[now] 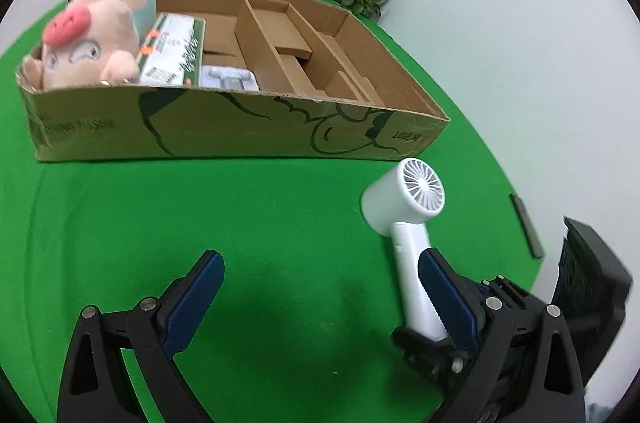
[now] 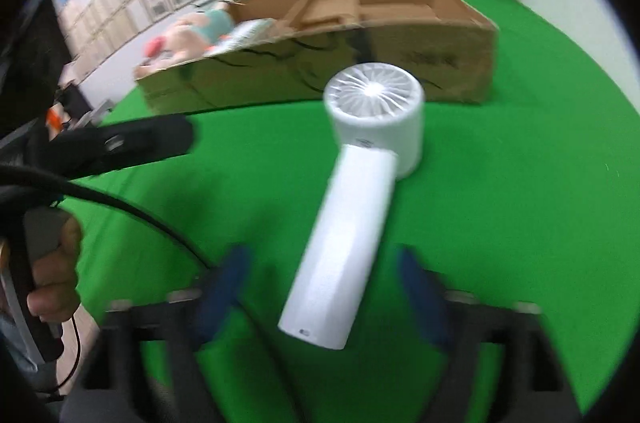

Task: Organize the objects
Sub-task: 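Lift the white fan with the right tool and carry it over the box, then lower the fan into the divider's open compartment and open the right tool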

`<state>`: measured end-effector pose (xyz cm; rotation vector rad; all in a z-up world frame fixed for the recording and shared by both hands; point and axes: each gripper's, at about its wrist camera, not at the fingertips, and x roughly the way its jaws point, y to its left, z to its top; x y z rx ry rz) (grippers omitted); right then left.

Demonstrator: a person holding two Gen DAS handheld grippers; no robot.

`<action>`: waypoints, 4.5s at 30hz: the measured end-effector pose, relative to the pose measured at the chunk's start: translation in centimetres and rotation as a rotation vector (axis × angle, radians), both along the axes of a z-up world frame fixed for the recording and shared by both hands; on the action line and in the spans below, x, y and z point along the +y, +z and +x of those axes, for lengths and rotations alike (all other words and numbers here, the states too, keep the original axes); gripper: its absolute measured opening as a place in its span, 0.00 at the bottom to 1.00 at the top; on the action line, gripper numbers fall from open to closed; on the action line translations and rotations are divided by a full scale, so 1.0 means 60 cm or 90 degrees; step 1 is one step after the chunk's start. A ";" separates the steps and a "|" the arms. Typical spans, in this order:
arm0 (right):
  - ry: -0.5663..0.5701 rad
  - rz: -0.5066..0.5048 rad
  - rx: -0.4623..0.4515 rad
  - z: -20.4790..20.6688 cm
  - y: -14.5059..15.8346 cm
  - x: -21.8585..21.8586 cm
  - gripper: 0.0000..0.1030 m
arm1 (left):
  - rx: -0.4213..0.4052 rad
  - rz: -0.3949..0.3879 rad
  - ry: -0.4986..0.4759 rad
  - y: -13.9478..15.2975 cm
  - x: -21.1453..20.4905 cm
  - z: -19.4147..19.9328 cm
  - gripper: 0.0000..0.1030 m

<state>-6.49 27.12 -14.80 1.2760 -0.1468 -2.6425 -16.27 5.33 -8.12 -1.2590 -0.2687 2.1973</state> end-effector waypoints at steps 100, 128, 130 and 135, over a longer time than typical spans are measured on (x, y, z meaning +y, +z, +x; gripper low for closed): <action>0.012 -0.174 -0.033 -0.335 0.118 0.127 0.42 | -0.167 -0.107 0.012 0.091 0.253 -0.426 0.20; -0.037 -0.112 -0.084 -0.345 0.089 0.178 0.28 | -0.238 -0.161 0.037 0.038 0.302 -0.434 0.24; -0.033 -0.111 -0.082 -0.341 0.089 0.176 0.28 | -0.210 -0.155 0.040 0.065 0.293 -0.422 0.33; -0.023 -0.082 -0.072 -0.337 0.089 0.160 0.36 | -0.091 -0.147 0.003 0.154 0.258 -0.369 0.45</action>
